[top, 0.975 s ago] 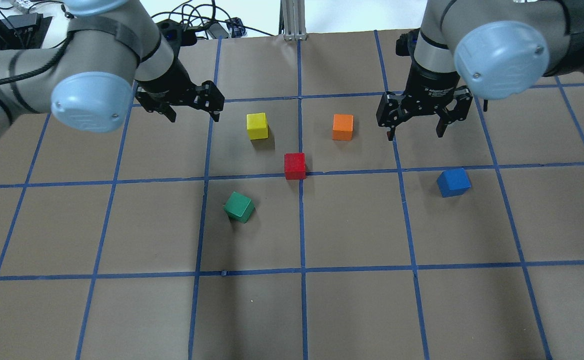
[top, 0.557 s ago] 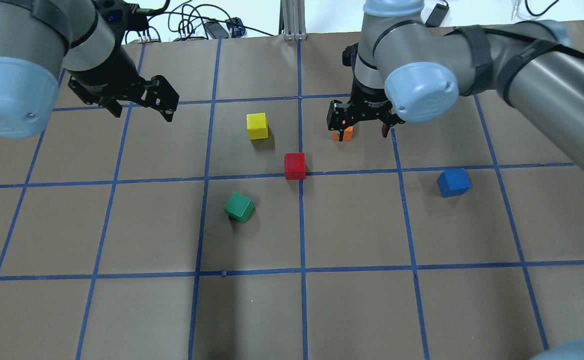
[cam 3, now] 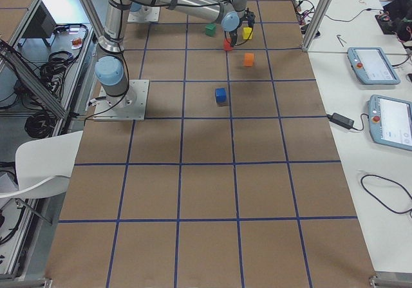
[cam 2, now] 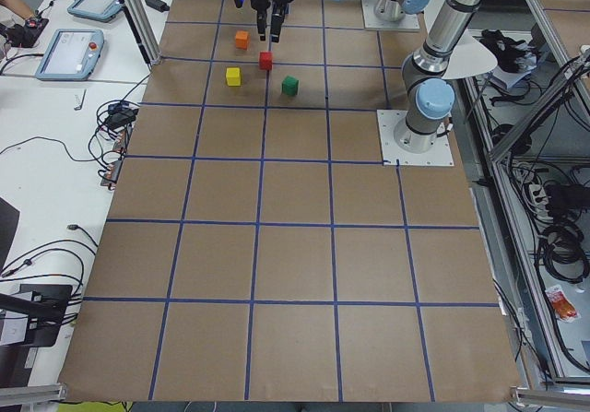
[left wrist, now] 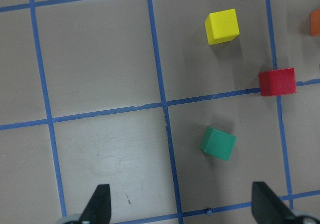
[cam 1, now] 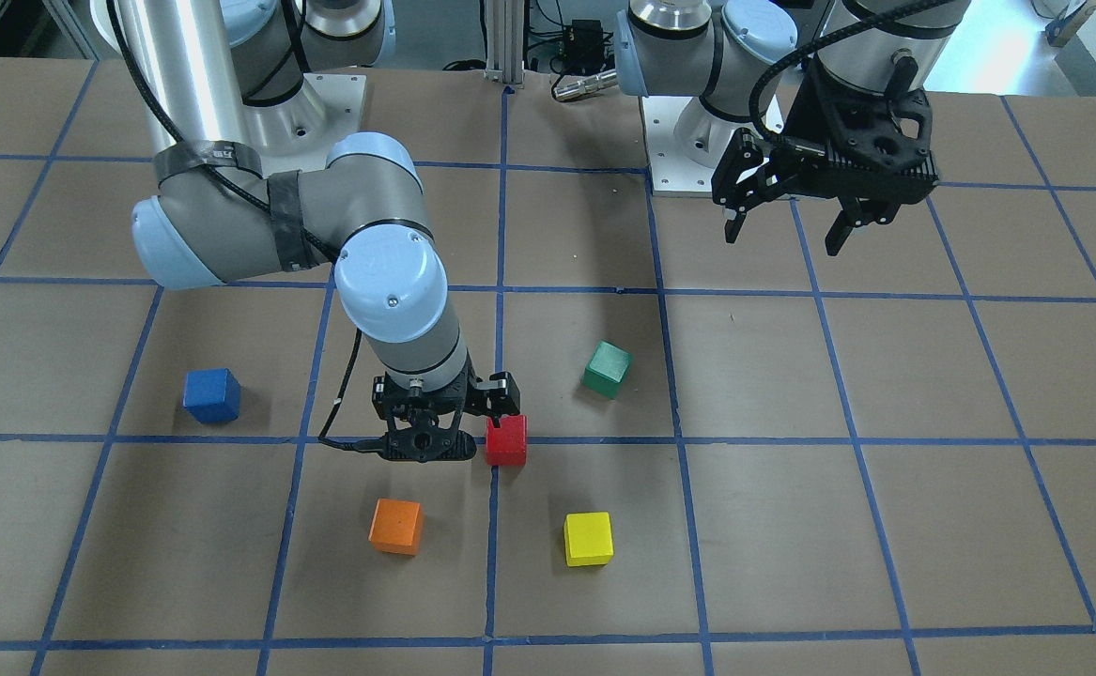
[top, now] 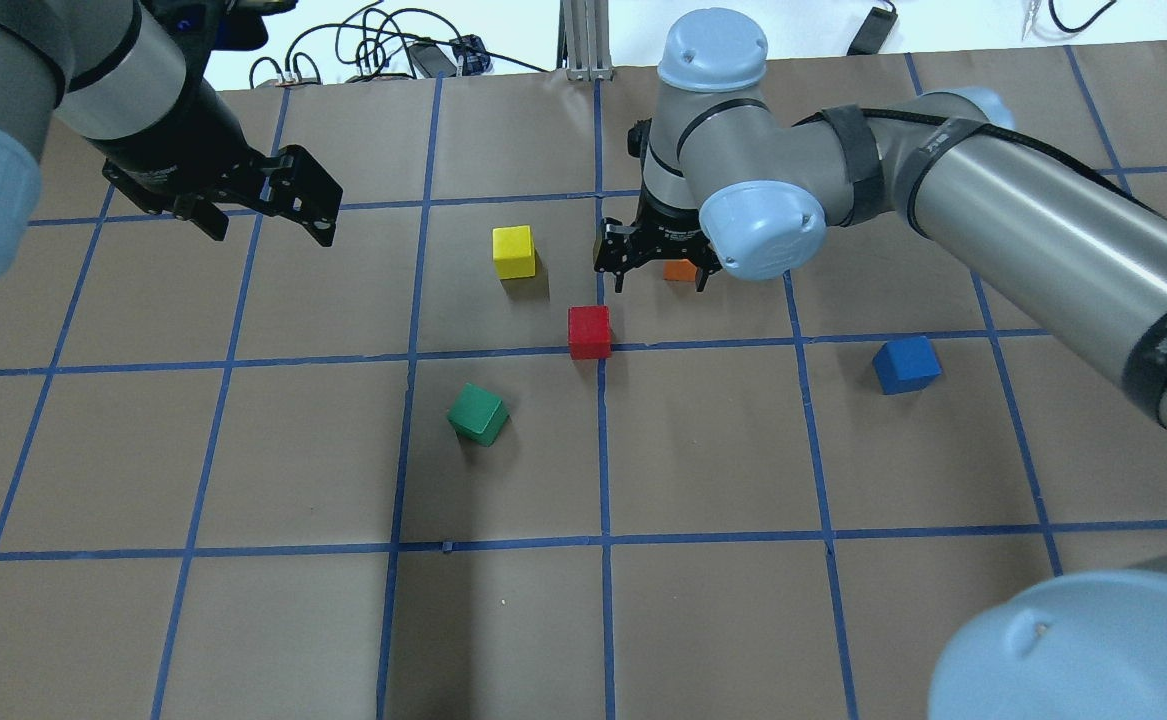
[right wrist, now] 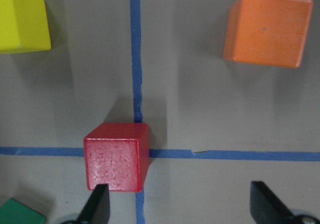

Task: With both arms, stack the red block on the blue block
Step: 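Lower the right gripper over the red cube while the left arm withdraws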

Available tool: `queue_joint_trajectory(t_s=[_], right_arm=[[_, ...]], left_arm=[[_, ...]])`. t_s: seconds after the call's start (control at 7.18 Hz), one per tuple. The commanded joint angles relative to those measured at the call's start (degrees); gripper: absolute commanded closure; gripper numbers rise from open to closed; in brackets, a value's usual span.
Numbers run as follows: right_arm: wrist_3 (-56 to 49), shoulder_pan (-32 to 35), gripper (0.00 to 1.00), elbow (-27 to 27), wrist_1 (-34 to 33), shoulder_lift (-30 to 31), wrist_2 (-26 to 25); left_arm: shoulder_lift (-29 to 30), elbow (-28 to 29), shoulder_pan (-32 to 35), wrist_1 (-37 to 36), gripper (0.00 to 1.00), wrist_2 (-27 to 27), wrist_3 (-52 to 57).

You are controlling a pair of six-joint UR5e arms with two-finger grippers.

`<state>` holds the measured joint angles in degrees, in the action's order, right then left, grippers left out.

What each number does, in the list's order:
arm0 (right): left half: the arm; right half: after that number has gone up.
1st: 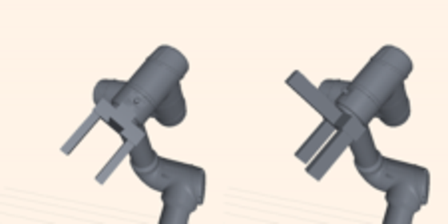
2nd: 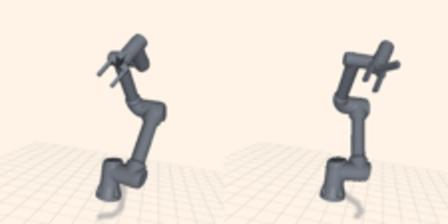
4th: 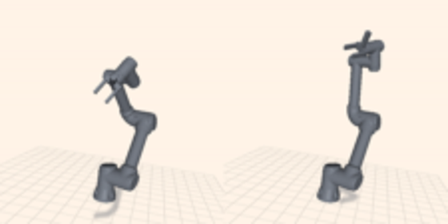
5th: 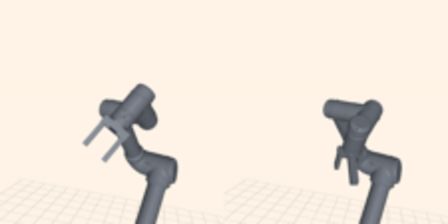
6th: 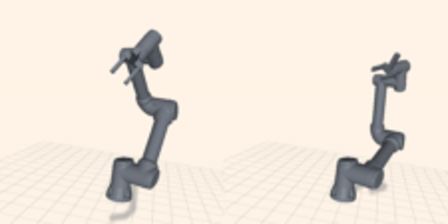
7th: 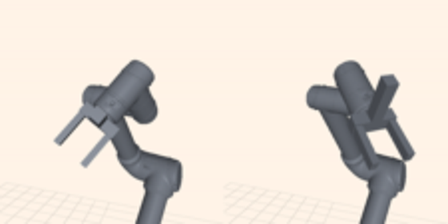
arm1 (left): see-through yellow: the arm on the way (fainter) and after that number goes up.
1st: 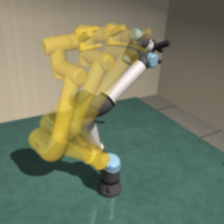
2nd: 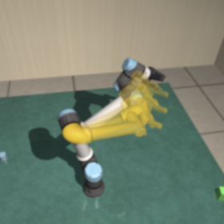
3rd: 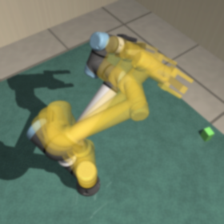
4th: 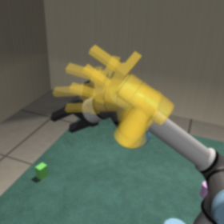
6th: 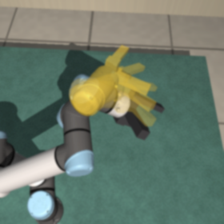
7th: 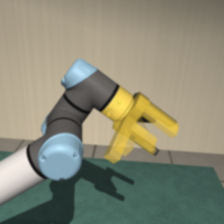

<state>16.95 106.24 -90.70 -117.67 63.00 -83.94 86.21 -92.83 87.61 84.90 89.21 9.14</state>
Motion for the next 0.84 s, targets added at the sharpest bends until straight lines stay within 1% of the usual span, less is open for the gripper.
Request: queue_joint_trajectory(t_s=[0.0, 0.14, 0.28, 0.42, 0.56, 0.7], right_arm=[[3.0, 2.6, 0.0, 0.1, -2.1, -1.9, 0.0], [3.1, 2.7, 0.0, 0.1, -2.2, -2.7, 0.0], [3.1, 3.1, 0.0, 0.0, -3.7, -3.2, 0.1], [3.2, 4.2, 0.0, 0.1, -5.2, -4.5, 0.1], [3.1, 4.5, 0.0, 0.1, -5.7, -5.0, 0.1], [3.1, 4.5, 0.0, 0.0, -5.8, -5.5, 0.0]], left_arm=[[2.3, 4.1, -0.4, 2.3, 0.0, 1.1, -0.9], [5.0, 8.6, -0.2, 5.9, 0.0, 1.1, -1.1], [6.7, 12.4, -0.2, 9.4, 0.0, 1.1, -1.1], [8.2, 14.3, -0.1, 9.5, 0.0, 1.1, -1.0], [8.4, 14.4, 0.1, 9.4, 0.0, 1.2, -1.0], [7.9, 14.2, 0.2, 9.6, 0.0, 2.7, -0.9]])
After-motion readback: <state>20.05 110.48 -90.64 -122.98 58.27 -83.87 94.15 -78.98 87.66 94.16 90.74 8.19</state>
